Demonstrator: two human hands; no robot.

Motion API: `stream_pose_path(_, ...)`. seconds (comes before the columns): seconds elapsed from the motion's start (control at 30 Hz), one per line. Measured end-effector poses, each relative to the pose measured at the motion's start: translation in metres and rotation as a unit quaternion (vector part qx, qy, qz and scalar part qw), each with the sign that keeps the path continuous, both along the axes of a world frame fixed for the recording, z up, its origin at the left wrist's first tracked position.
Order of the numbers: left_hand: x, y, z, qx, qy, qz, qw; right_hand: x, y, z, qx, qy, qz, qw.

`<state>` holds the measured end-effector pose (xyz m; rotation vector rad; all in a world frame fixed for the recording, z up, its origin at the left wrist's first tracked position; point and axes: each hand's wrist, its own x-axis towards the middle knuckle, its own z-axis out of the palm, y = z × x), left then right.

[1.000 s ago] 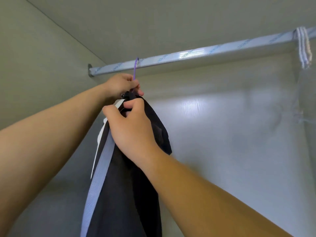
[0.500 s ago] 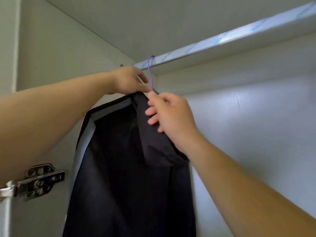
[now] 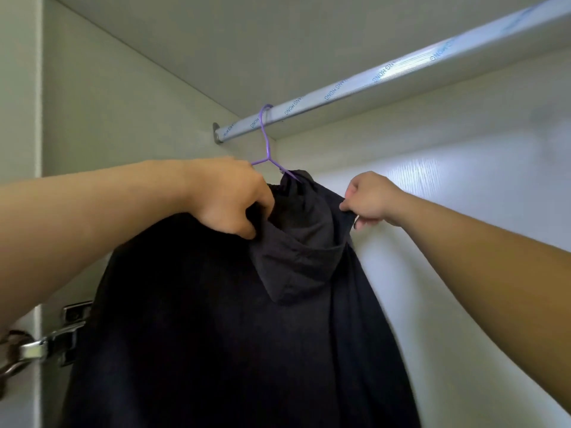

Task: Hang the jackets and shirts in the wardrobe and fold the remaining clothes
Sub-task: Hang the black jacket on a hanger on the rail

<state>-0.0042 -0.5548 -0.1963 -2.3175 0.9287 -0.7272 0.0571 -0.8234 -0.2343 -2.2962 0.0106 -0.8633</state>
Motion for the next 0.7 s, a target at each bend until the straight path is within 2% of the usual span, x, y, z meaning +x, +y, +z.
stream_pose_path(0.07,0.003,0.007,0.004,-0.045,0.04,-0.015,0.998,-0.001,-0.005,0.005,0.005,0.015,-0.017,1.0)
stream_pose_path(0.17,0.011,0.015,0.0,-0.07,0.012,-0.078,0.994,0.001,-0.013,0.007,0.031,0.027,-0.026,0.999)
stream_pose_path(0.23,0.016,0.017,-0.013,-0.039,-0.091,-0.176,0.979,0.002,-0.016,0.006,0.067,0.013,-0.001,0.998)
stream_pose_path(0.33,0.021,0.009,-0.034,0.058,-0.282,-0.294,0.911,0.005,-0.017,0.005,0.059,-0.01,0.041,0.997)
stream_pose_path(0.4,0.021,0.003,-0.041,0.081,-0.322,-0.337,0.881,0.003,-0.017,0.004,0.021,-0.002,0.047,0.999)
stream_pose_path(0.47,0.018,-0.004,-0.046,0.096,-0.296,-0.349,0.884,0.0,-0.018,0.002,-0.02,0.025,0.048,0.998)
stream_pose_path(0.5,0.015,-0.008,-0.047,0.109,-0.267,-0.332,0.898,-0.002,-0.019,0.002,-0.038,0.043,0.048,0.997)
stream_pose_path(0.57,0.006,-0.017,-0.045,0.107,-0.176,-0.231,0.951,-0.006,-0.021,0.003,-0.06,0.085,0.044,0.994)
stream_pose_path(0.63,-0.001,-0.026,-0.034,0.045,-0.085,-0.129,0.987,-0.009,-0.022,0.007,-0.083,0.13,0.02,0.988)
stream_pose_path(0.67,-0.005,-0.028,-0.027,-0.006,-0.044,-0.12,0.992,-0.01,-0.021,0.01,-0.091,0.148,0.004,0.985)
stream_pose_path(0.7,-0.009,-0.03,-0.019,-0.054,-0.019,-0.153,0.986,-0.01,-0.02,0.014,-0.093,0.159,-0.012,0.983)
